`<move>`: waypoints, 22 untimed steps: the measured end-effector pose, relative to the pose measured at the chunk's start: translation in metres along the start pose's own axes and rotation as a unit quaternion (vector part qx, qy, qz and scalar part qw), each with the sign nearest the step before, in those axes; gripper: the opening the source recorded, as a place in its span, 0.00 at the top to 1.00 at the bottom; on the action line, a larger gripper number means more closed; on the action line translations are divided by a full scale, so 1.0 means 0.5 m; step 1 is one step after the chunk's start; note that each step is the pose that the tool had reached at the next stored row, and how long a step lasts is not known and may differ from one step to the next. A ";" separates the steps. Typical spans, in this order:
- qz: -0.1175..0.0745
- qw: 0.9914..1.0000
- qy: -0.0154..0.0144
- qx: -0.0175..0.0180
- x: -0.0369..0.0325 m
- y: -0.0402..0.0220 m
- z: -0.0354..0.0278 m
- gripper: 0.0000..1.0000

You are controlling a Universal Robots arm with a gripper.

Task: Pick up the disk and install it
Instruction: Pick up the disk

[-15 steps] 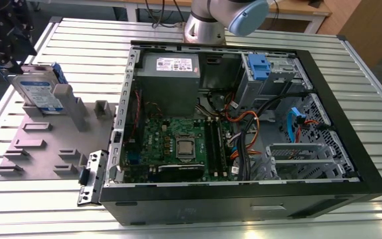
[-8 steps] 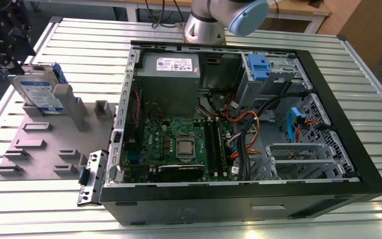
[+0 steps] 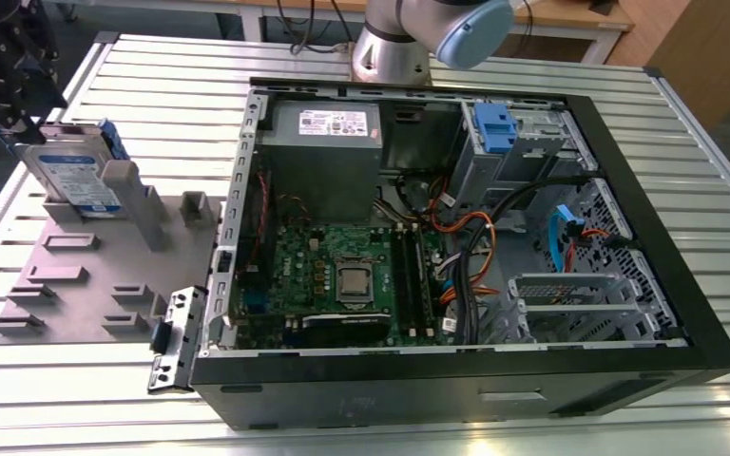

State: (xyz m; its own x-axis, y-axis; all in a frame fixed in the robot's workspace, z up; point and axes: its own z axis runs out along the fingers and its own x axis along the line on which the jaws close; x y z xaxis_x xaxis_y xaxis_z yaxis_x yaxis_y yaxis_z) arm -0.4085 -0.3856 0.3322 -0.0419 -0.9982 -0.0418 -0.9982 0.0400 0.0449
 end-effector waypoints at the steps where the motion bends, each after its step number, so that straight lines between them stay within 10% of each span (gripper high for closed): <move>1: 0.000 1.000 0.000 0.000 0.000 0.001 0.003 0.40; 22: -0.002 1.000 0.000 0.000 -0.017 0.000 0.068 0.40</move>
State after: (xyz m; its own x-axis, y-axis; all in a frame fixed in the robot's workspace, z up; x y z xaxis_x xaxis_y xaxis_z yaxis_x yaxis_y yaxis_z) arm -0.4095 -0.3758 0.2986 -0.0381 -0.9984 -0.0416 -0.9984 0.0363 0.0438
